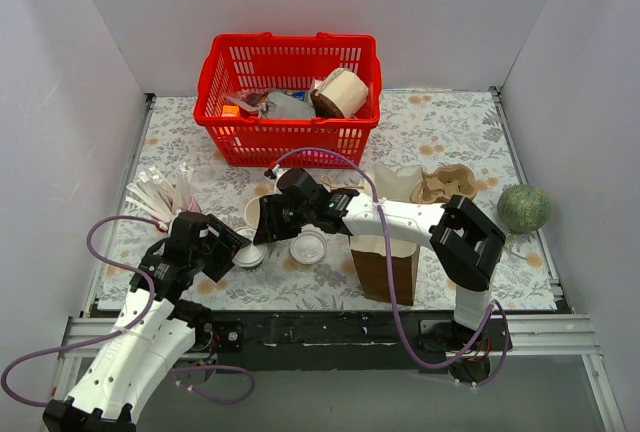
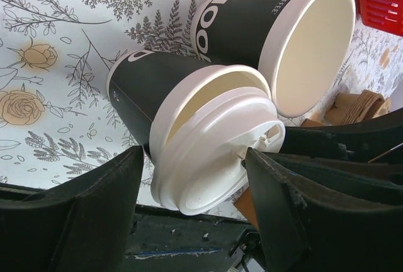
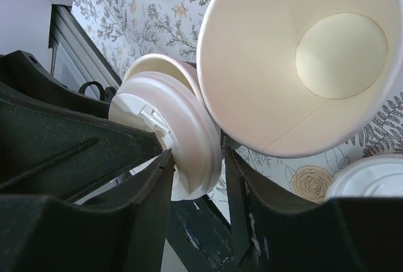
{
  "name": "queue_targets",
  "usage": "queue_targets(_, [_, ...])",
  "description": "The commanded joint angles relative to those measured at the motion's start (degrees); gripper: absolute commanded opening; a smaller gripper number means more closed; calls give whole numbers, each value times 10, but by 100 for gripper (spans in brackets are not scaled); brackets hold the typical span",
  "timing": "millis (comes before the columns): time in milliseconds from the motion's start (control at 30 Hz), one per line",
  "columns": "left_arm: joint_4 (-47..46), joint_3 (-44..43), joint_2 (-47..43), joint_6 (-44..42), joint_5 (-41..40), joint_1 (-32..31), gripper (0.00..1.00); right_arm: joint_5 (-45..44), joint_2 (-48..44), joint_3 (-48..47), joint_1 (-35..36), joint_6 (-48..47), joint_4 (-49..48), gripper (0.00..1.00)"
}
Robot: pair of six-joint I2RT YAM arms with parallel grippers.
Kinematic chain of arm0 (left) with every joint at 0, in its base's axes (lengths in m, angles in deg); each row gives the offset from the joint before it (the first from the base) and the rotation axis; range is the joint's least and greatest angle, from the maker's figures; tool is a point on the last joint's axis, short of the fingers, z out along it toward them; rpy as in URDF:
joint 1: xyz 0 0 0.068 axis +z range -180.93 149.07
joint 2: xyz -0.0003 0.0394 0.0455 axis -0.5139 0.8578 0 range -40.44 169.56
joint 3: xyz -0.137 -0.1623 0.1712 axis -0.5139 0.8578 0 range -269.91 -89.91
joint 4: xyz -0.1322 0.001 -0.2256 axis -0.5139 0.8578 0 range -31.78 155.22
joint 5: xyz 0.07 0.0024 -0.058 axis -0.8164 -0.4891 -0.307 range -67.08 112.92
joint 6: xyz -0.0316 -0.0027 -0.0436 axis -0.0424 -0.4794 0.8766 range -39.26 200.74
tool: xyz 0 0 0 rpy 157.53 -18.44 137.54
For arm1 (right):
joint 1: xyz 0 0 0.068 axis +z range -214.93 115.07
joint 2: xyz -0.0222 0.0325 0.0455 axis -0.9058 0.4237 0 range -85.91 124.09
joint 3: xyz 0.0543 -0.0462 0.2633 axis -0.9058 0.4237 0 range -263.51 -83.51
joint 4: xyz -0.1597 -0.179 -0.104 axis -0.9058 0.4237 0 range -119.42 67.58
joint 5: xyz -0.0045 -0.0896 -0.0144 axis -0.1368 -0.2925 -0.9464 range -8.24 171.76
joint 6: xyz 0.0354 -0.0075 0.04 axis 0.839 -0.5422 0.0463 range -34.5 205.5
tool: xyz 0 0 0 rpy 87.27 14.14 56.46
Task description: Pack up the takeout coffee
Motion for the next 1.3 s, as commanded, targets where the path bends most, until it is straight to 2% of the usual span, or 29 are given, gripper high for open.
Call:
queue_targets(0, [-10, 5, -6, 10, 23, 2, 65, -4, 0, -22, 1, -5, -6, 46])
queue_targets(67, [-9, 0, -14, 11, 22, 2, 66, 1, 5, -26, 1, -2, -7, 45])
queue_targets(200, [41, -41, -19, 7, -46, 2, 83, -9, 6, -32, 2, -3, 0, 46])
queue_targets(233, [51, -49, -19, 3, -55, 2, 93, -12, 2, -32, 4, -6, 1, 46])
queue_targets(300, [71, -66, -17, -1, -70, 2, 98, -23, -2, -33, 4, -9, 4, 47])
queue_targets(700, [71, -70, -6, -14, -54, 2, 98, -41, 21, -85, 16, -29, 40, 58])
queue_targets(900, [76, -60, -17, -11, -46, 2, 98, -74, 39, -116, 22, -44, 81, 57])
queue_targets(1100, [66, -41, -23, 2, -40, 2, 89, -93, 36, -102, 26, -56, 79, 57])
queue_targets(1267, [56, -36, -19, 9, -37, 2, 88, -85, 34, -96, 27, -54, 71, 51])
